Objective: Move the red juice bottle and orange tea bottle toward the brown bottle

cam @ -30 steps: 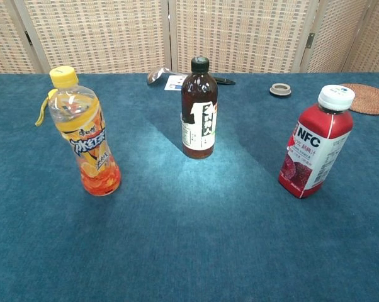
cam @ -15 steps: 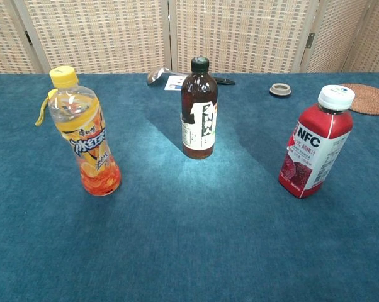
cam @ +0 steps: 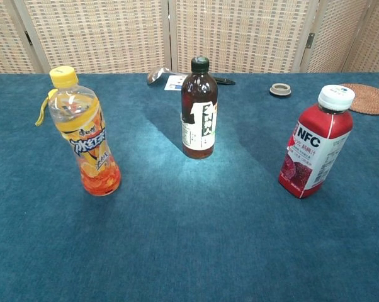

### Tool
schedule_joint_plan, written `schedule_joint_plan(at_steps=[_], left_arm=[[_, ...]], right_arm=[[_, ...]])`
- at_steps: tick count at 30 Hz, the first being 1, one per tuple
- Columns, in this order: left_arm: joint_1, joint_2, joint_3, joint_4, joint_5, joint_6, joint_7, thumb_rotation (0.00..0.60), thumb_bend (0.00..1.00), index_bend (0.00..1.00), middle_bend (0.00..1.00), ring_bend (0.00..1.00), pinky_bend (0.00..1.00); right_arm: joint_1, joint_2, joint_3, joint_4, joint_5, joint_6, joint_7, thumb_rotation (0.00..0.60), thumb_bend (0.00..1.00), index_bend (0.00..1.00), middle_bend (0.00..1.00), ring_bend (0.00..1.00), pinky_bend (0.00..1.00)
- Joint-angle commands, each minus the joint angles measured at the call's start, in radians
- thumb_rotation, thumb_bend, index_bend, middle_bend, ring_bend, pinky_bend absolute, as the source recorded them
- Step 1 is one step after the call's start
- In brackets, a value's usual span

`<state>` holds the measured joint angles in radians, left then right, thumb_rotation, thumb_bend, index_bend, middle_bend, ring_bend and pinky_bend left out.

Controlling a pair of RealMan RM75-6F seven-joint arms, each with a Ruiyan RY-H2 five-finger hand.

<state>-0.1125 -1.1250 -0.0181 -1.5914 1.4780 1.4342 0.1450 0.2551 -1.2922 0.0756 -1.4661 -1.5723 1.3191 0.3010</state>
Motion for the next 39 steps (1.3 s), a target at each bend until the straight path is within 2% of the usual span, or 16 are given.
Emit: schedule_joint_plan(at_steps=[1, 17, 30, 39], left_arm=[[0.004, 0.003, -0.004, -0.006, 0.004, 0.013, -0.011, 0.6, 0.11, 0.55, 0.27, 0.23, 0.47], [0.008, 0.017, -0.011, -0.02, -0.006, 0.017, -0.029, 0.6, 0.11, 0.59, 0.33, 0.27, 0.47], [0.009, 0.018, -0.011, -0.028, -0.024, 0.003, -0.009, 0.6, 0.11, 0.59, 0.34, 0.27, 0.47], [0.01, 0.026, -0.011, -0.04, -0.039, -0.005, 0.004, 0.6, 0.11, 0.59, 0.34, 0.27, 0.47]], right_arm=[[0.022, -0.013, 0.004, 0.0, 0.006, -0.025, 0.008, 0.6, 0.04, 0.19, 0.19, 0.19, 0.25], [0.125, -0.05, 0.017, 0.004, 0.023, -0.139, 0.052, 0.6, 0.04, 0.19, 0.19, 0.19, 0.25], [0.181, -0.089, -0.007, 0.089, -0.007, -0.182, 0.229, 0.6, 0.04, 0.19, 0.26, 0.2, 0.26], [0.213, -0.131, -0.023, 0.159, -0.02, -0.195, 0.325, 0.6, 0.04, 0.29, 0.32, 0.23, 0.28]])
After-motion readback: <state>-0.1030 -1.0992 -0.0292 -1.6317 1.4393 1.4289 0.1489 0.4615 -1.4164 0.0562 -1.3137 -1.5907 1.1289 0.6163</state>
